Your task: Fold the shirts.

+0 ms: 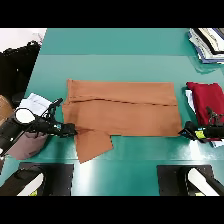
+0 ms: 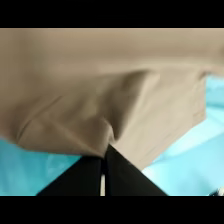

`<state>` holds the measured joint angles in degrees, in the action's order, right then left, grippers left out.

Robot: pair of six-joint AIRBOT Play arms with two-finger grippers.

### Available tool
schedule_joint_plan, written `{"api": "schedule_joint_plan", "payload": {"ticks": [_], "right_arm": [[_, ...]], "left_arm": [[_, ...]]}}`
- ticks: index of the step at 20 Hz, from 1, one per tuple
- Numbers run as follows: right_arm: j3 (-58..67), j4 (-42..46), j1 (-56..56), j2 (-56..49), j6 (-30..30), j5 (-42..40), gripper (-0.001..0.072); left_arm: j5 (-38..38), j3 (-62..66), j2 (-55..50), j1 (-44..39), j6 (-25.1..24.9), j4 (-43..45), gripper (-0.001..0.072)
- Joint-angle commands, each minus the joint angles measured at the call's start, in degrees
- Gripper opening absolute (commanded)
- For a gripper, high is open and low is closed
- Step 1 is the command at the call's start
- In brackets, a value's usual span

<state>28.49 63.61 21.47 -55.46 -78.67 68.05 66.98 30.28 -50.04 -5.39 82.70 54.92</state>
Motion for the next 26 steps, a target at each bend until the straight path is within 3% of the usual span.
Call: {"api": "schedule_joint_plan", "payload": {"ticks": [1, 4, 6, 8, 11, 16, 19, 23, 26], "right_arm": [[2.08, 6.95, -0.66, 5.53, 0.20, 6.21, 0.0011], [5.35, 13.53, -0.66, 12.48, 0.24, 14.75, 0.0011], [6.88, 13.60, -0.66, 17.09, 0.24, 19.17, 0.0011], [9.79, 13.46, -0.66, 20.41, 0.24, 21.16, 0.0011], [16.68, 11.43, -1.09, 17.38, 0.24, 20.57, 0.0011], [28.50, 11.13, -11.06, -1.05, 0.24, 12.61, 0.0011], [36.41, 10.95, -16.63, -14.58, -1.18, 8.31, 0.0011], [46.73, 10.21, -19.52, -28.57, -1.90, 8.59, 0.0012], [52.94, 3.87, -18.97, -35.39, -1.77, 9.16, 0.0014]], "left_arm": [[4.55, 0.72, 5.51, -0.04, 3.17, 5.22, 0.0021], [12.96, 0.74, 14.01, -0.04, 7.21, 5.51, 0.0023], [20.44, 0.79, 18.01, -0.04, 9.29, 2.91, 0.0025], [22.47, 2.60, 19.52, -0.04, 10.14, -0.31, 0.0025], [14.80, 9.20, 16.63, -0.04, 8.57, 2.21, 0.0024], [0.24, 21.05, 0.26, -0.04, 1.25, 6.23, 0.0025], [-6.93, 25.46, -11.21, -0.04, 1.25, 8.46, 0.0026], [-14.88, 29.18, -22.25, -0.04, 1.31, 8.52, 0.0026], [-17.11, 30.21, -25.99, -0.04, 1.33, 8.55, 0.0028]]}}
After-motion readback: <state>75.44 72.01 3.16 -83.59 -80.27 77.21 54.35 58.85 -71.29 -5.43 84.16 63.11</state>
